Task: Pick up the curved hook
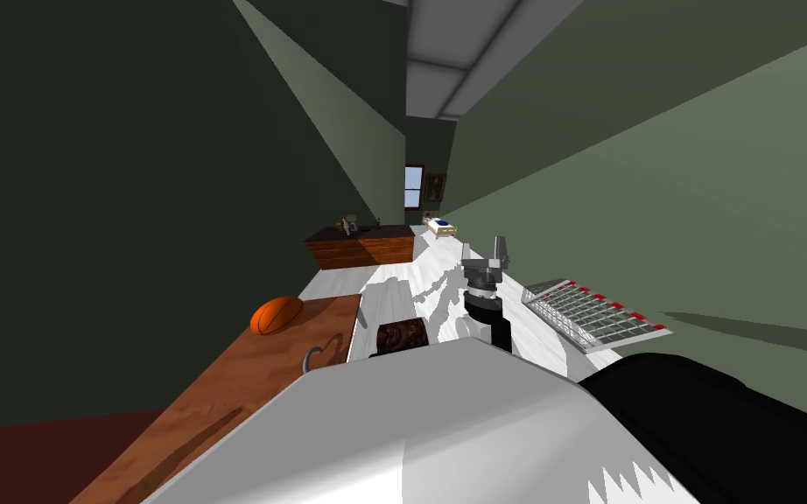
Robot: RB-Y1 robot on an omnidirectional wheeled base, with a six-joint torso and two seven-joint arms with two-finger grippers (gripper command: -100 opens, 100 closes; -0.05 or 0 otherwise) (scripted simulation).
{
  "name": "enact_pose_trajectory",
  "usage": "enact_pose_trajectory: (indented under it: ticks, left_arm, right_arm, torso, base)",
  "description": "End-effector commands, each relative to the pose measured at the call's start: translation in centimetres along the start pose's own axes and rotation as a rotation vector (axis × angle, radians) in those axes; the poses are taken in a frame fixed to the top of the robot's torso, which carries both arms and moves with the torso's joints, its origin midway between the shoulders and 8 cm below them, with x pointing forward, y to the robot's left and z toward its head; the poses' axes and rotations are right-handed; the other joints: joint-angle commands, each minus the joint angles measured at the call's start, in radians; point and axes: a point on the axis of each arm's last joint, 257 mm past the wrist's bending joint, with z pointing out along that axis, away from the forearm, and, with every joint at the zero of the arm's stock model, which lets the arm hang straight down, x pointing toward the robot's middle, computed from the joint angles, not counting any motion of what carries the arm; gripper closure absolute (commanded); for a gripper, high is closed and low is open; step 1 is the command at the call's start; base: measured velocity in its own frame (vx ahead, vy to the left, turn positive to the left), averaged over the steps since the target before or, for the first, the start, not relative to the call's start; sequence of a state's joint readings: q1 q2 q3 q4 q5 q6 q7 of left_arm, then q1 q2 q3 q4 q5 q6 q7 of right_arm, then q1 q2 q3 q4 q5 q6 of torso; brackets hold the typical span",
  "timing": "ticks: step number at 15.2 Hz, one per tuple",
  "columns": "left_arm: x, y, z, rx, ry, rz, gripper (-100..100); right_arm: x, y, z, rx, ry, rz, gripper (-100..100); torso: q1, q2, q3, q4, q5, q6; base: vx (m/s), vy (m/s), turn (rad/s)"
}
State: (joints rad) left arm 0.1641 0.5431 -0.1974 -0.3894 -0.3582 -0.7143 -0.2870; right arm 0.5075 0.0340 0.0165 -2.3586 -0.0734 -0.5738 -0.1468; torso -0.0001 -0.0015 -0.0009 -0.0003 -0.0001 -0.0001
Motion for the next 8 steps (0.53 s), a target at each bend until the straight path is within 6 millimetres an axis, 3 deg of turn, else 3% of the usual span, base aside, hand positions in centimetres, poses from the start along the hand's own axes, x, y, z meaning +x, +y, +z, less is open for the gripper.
enact_pose_trajectory:
  ticks: [1,6,8]
  left_arm:
    - [0.13,0.28,-0.12,-0.006,0.006,0.006,-100]
    - [0.29,0.68,-0.32,-0.013,0.014,0.011,-100]
    - [0.29,0.68,-0.32,-0.013,0.014,0.011,-100]
  right_arm:
    - [0.0,0.0,0.0,0.0,0.0,0.0,0]
    - [0.0,0.0,0.0,0.0,0.0,0.0,0]
    - [0.0,0.0,0.0,0.0,0.0,0.0,0]
  torso:
    - [0.0,0.0,0.0,0.0,0.0,0.0]
    - [0.003,-0.002,-0.001,0.0,0.001,0.0]
    - [0.001,-0.001,0.0,0.0,0.0,0.0]
  base:
    - [0.021,0.009,-0.001]
    - [0.036,0.031,-0.064]
    - [-0.002,0.005,0.16]
